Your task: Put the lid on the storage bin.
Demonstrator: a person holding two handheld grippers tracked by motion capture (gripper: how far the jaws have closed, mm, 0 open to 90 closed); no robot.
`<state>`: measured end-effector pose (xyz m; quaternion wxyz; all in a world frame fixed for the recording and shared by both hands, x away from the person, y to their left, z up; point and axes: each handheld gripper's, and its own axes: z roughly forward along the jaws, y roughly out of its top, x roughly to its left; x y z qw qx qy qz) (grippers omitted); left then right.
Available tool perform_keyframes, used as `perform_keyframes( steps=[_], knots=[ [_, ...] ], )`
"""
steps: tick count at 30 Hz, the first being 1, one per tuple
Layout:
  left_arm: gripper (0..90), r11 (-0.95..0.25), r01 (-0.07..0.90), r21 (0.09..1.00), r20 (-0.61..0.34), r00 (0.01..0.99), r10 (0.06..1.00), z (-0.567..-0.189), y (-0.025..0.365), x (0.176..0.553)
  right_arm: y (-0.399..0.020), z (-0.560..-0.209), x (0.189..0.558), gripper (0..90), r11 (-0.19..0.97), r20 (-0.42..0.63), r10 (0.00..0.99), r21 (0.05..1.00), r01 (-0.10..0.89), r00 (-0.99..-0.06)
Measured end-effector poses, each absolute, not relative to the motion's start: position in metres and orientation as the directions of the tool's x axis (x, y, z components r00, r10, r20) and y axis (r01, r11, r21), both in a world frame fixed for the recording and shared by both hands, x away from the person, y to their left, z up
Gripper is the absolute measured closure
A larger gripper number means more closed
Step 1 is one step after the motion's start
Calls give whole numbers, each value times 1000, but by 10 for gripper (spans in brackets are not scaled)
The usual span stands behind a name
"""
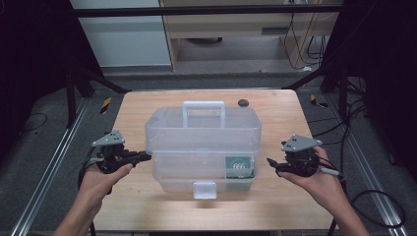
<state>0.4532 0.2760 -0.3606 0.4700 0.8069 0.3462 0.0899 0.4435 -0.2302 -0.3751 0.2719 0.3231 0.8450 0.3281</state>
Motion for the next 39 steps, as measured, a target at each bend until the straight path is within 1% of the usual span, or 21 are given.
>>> perform_keyframes(
  steps=[8,13,23,32,39],
  knots=[
    [898,-305,478,824,-199,747,634,-369,280,449,-234,-381,444,281,561,-235,740,732,386,-630],
    [899,-312,470,825,-185,748,637,-372,280,446,-239,-386,444,297,553,-238,754,733,396,-612],
    [900,-346,454,821,-144,751,644,-379,278,440,-246,-392,443,297,541,-226,767,731,415,-601],
    [900,-363,450,816,-130,754,644,-384,278,437,-248,-396,444,297,538,-223,771,729,423,-597],
    [900,-378,460,803,-138,761,634,-392,278,436,-246,-404,445,297,538,-217,770,726,428,-600]
  ],
)
